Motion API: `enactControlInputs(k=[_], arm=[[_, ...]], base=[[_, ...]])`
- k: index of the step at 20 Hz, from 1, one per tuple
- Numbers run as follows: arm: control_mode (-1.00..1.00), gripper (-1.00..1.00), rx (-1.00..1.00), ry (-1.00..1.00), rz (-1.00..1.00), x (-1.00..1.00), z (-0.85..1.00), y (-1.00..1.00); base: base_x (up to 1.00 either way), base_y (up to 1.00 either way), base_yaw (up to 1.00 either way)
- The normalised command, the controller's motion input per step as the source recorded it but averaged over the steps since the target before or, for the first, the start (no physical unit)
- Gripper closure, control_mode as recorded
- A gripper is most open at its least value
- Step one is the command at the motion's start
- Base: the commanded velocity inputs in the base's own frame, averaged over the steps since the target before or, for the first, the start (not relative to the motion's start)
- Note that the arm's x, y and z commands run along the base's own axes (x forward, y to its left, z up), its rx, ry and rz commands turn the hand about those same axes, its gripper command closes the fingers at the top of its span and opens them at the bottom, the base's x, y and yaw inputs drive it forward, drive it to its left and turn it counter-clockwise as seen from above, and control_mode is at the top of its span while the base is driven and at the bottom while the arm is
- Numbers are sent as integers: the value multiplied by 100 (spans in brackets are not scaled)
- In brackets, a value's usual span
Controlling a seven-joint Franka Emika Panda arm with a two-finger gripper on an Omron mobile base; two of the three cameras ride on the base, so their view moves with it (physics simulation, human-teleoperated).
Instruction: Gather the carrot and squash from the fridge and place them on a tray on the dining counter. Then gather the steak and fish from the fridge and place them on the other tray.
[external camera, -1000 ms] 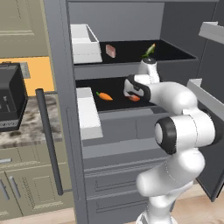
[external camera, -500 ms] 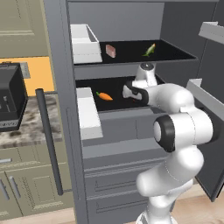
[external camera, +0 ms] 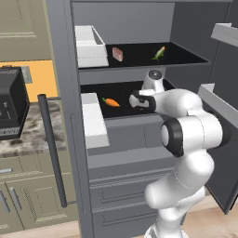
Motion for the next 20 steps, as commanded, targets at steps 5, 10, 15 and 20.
enactControlInputs(k=[5,10,15,20], arm=[[-100,-100,0,0,0,16,0,0],[-100,-100,0,0,0,14,0,0],[-100,-100,0,0,0,14,-2,0],[-100,-100,0,1,0,13,-11,0]], base=[[0,0,0],[0,0,0],[0,0,0],[0,0,0]])
